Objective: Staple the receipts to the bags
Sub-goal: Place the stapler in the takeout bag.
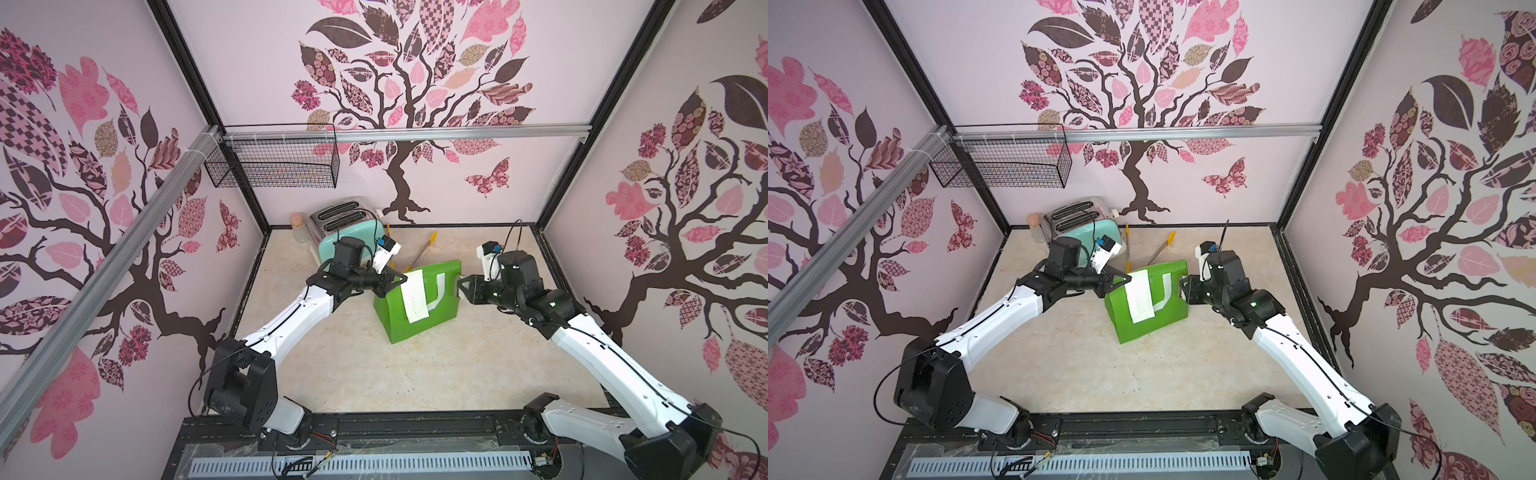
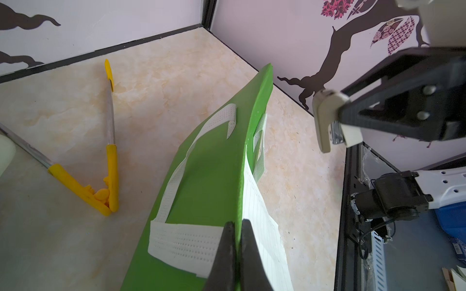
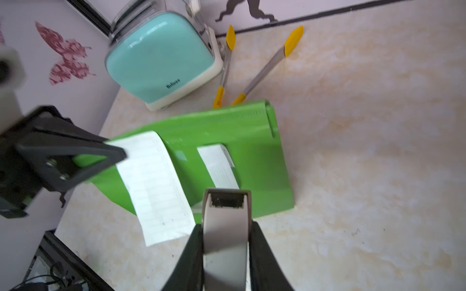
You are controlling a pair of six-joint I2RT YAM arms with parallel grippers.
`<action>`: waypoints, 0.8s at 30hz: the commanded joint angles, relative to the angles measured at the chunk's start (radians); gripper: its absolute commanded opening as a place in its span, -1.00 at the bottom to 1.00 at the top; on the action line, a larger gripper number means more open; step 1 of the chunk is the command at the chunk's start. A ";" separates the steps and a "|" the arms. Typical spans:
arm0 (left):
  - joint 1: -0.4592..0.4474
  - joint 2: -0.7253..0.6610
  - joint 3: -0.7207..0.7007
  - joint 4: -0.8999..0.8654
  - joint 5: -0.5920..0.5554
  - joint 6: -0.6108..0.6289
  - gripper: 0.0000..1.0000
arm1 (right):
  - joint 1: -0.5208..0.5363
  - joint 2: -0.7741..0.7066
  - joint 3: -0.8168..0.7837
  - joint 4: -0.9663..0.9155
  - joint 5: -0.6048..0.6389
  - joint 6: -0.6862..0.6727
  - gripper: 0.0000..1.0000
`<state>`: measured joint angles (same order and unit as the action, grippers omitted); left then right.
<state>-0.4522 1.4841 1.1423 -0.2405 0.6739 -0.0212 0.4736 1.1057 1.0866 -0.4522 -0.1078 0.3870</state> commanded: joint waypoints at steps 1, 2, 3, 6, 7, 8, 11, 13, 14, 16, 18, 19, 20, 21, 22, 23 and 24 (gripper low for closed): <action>-0.015 0.014 0.009 0.027 -0.007 -0.025 -1.00 | 0.024 0.054 0.063 0.164 0.031 0.025 -0.92; -0.018 0.013 0.007 0.033 -0.009 -0.028 -1.00 | 0.038 0.075 0.084 0.189 0.050 0.020 -0.92; -0.020 0.013 0.006 0.034 -0.011 -0.029 -1.00 | 0.052 0.097 0.101 0.208 0.063 0.012 -0.92; -0.023 0.013 0.010 0.034 -0.012 -0.035 -1.00 | 0.106 0.172 0.164 0.236 0.122 -0.019 -0.92; -0.023 0.012 0.010 0.034 -0.012 -0.034 -1.00 | 0.119 0.197 0.182 0.240 0.133 -0.029 -0.92; -0.025 0.010 0.010 0.032 -0.016 -0.034 -1.00 | 0.128 0.219 0.192 0.245 0.142 -0.031 -0.91; -0.025 0.006 0.009 0.030 -0.017 -0.031 -1.00 | 0.153 0.260 0.200 0.272 0.172 -0.045 -0.91; -0.025 0.005 0.010 0.030 -0.017 -0.031 -1.00 | 0.175 0.280 0.206 0.280 0.203 -0.063 -0.91; -0.025 0.004 0.009 0.030 -0.018 -0.030 -1.00 | 0.183 0.289 0.209 0.283 0.211 -0.069 -0.91; -0.025 0.004 0.010 0.029 -0.016 -0.029 -1.00 | 0.192 0.303 0.210 0.285 0.226 -0.073 -0.91; -0.024 0.006 0.010 0.029 -0.013 -0.029 -1.00 | 0.194 0.308 0.206 0.296 0.236 -0.077 -0.91; -0.025 0.007 0.010 0.030 -0.011 -0.030 -1.00 | 0.194 0.313 0.207 0.301 0.239 -0.080 -0.91; -0.025 0.007 0.008 0.030 -0.010 -0.030 -1.00 | 0.194 0.318 0.210 0.304 0.242 -0.085 -0.91; -0.025 0.007 0.007 0.029 -0.010 -0.029 -1.00 | 0.194 0.322 0.214 0.306 0.244 -0.090 -0.91; -0.025 0.007 0.008 0.029 -0.009 -0.029 -1.00 | 0.194 0.326 0.219 0.309 0.250 -0.094 -0.91; -0.025 0.008 0.008 0.029 -0.008 -0.030 -1.00 | 0.194 0.333 0.226 0.310 0.252 -0.102 -0.92; -0.025 0.010 0.009 0.029 -0.007 -0.030 -1.00 | 0.194 0.340 0.232 0.308 0.253 -0.106 -0.92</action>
<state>-0.4728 1.4876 1.1423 -0.2234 0.6552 -0.0532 0.6655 1.4155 1.2568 -0.1757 0.1070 0.3115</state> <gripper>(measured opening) 0.045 0.267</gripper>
